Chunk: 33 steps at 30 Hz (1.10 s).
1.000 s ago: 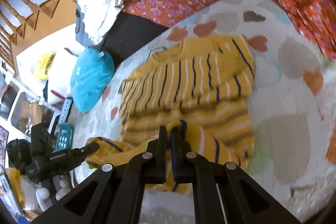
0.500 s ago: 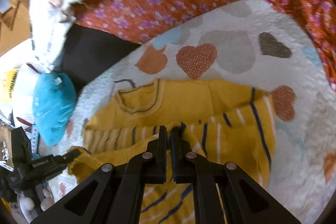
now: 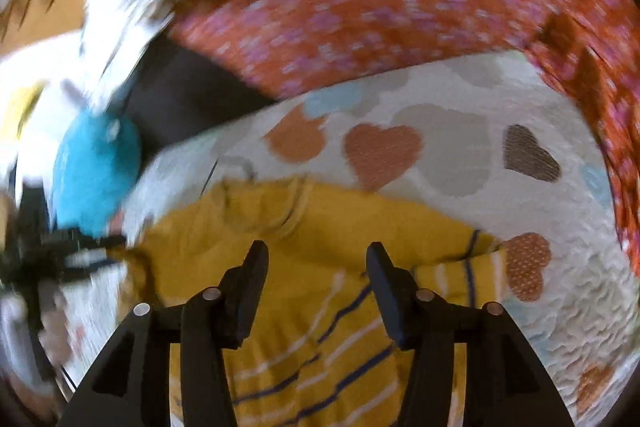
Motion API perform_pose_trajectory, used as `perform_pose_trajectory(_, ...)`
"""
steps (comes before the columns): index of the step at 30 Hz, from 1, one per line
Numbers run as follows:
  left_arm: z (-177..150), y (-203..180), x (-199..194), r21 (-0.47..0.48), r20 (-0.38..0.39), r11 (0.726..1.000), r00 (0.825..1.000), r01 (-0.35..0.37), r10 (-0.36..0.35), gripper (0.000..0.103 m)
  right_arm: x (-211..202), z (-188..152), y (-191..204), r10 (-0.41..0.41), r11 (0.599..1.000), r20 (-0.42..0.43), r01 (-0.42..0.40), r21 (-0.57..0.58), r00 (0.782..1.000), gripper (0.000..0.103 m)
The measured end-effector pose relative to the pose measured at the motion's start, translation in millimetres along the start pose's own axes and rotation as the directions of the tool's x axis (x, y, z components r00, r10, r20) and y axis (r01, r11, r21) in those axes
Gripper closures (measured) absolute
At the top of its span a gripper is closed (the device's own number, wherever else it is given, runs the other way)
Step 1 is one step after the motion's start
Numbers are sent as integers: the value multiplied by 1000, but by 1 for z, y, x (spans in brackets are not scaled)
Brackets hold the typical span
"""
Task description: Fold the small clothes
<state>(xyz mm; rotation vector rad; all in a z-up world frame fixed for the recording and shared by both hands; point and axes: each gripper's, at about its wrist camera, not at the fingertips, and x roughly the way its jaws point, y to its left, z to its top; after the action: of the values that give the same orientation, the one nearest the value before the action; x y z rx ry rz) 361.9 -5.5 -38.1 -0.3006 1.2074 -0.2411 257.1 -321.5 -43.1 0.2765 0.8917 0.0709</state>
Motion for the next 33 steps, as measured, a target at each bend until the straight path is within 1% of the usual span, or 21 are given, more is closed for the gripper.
perform_pose_trajectory(2, -15, -6, -4, 91, 27, 994, 998, -60, 58, 51, 10, -12, 22, -41, 991, -22, 38, -127, 999, 47)
perform_pose_trajectory(3, -23, -8, -5, 134, 38, 987, 996, -85, 81, 51, 18, -17, 32, -85, 978, -25, 79, -192, 996, 46)
perform_pose_trajectory(5, -34, -7, -10, 189, 55, 976, 993, -112, 103, 51, 27, -23, 38, -120, 967, -25, 111, -230, 992, 46)
perform_pose_trajectory(7, -41, -2, -13, 221, 68, 967, 991, -126, 114, 51, 37, -26, 41, -125, 964, -37, 112, -242, 991, 46)
perform_pose_trajectory(10, -40, 3, 1, 234, 36, 960, 988, -156, 151, 48, 55, -30, 47, -171, 942, -51, 148, -300, 984, 45)
perform_pose_trajectory(11, -37, 7, 9, 228, 19, 958, 984, -176, 176, 48, 63, -30, 48, -190, 934, -70, 159, -319, 979, 56)
perform_pose_trajectory(12, -35, 9, 16, 218, 10, 957, 981, -193, 195, 48, 69, -30, 47, -202, 934, -92, 163, -319, 975, 77)
perform_pose_trajectory(13, -32, 13, 24, 197, -2, 958, 977, -209, 214, 48, 76, -27, 43, -224, 937, -126, 178, -301, 966, 102)
perform_pose_trajectory(16, -27, 28, 36, 107, -36, 977, 982, -182, 187, 48, 69, -9, 23, -244, 957, -76, 228, -179, 967, 103)
perform_pose_trajectory(18, -27, 35, 40, 69, -46, 984, 985, -163, 166, 48, 66, 5, 5, -310, 947, -46, 304, -109, 950, 103)
perform_pose_trajectory(19, -27, 36, 40, 68, -43, 985, 986, -157, 160, 48, 66, 11, -5, -359, 931, -31, 355, -85, 933, 103)
perform_pose_trajectory(20, -27, 36, 37, 78, -36, 986, 988, -148, 151, 48, 62, 17, -14, -378, 924, -19, 376, -67, 925, 102)
perform_pose_trajectory(21, -27, 34, 33, 97, -25, 986, 990, -137, 140, 48, 58, 20, -18, -353, 935, -14, 352, -48, 936, 102)
perform_pose_trajectory(22, -28, 30, 29, 122, -12, 984, 991, -129, 131, 48, 49, 21, -23, -276, 961, -13, 276, -17, 961, 102)
perform_pose_trajectory(23, -27, 26, 24, 153, 3, 980, 992, -127, 128, 48, 42, 21, -26, -205, 979, -16, 205, 1, 979, 101)
perform_pose_trajectory(24, -27, 20, 20, 191, 22, 973, 991, -131, 129, 48, 34, 19, -26, -150, 989, -26, 150, 4, 988, 98)
perform_pose_trajectory(25, -26, 11, 16, 236, 46, 962, 991, -135, 128, 47, 27, 15, -25, -114, 993, -35, 114, -8, 993, 86)
perform_pose_trajectory(26, -24, 2, 14, 278, 61, 951, 990, -138, 126, 44, 22, 11, -22, -91, 996, -38, 90, -23, 995, 65)
perform_pose_trajectory(28, -19, -13, 19, 335, 55, 933, 991, -135, 123, 35, 16, 1, -12, -39, 997, -44, 36, -63, 998, 46)
perform_pose_trajectory(30, -11, -29, 33, 394, 25, 911, 992, -126, 127, 32, 22, -5, 0, 27, 996, -77, -33, -83, 997, 43)
perform_pose_trajectory(33, 1, -43, 59, 433, 14, 882, 980, -186, 200, 32, 41, -11, 22, 53, 989, -120, -69, -129, 991, 36)
